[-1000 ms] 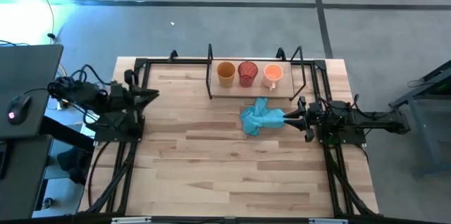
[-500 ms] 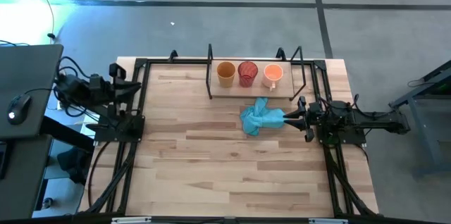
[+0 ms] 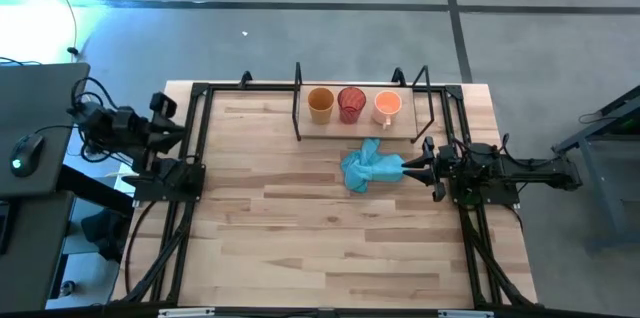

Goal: Stack small to large cups/mugs on shelf
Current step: Return to Home Position

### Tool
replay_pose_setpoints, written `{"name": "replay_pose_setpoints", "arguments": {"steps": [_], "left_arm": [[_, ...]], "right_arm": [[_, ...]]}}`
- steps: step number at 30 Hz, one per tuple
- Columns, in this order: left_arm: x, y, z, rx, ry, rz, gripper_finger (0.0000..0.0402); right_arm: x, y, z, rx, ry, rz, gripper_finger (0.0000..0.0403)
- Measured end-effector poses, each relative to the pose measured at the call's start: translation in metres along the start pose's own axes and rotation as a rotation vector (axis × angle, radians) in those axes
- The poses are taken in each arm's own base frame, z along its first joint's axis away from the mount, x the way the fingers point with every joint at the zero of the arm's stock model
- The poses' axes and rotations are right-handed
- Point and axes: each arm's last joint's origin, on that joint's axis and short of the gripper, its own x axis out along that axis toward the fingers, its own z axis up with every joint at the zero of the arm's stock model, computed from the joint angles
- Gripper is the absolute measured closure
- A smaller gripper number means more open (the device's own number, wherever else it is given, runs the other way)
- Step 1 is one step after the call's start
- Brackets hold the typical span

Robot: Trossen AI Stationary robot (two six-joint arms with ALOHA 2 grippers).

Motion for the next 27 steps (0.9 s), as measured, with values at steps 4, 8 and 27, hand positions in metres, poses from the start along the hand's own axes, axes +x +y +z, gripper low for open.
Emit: {"name": "replay_pose_setpoints", "arguments": {"steps": [4, 8, 27], "left_arm": [[0.004, -0.005, -0.009, -0.069, 0.042, -0.062, 0.0367], [0.012, -0.011, -0.025, -0.111, 0.054, -0.092, 0.0367], [0.029, -0.029, -0.081, -0.230, 0.130, -0.159, 0.0367]], "right_arm": [[0.000, 0.000, 0.000, 0.000, 0.001, 0.000, 0.0320], [0.000, 0.000, 0.000, 0.000, 0.001, 0.000, 0.0320], [0.000, 0.000, 0.000, 0.000, 0.001, 0.000, 0.0320]]}}
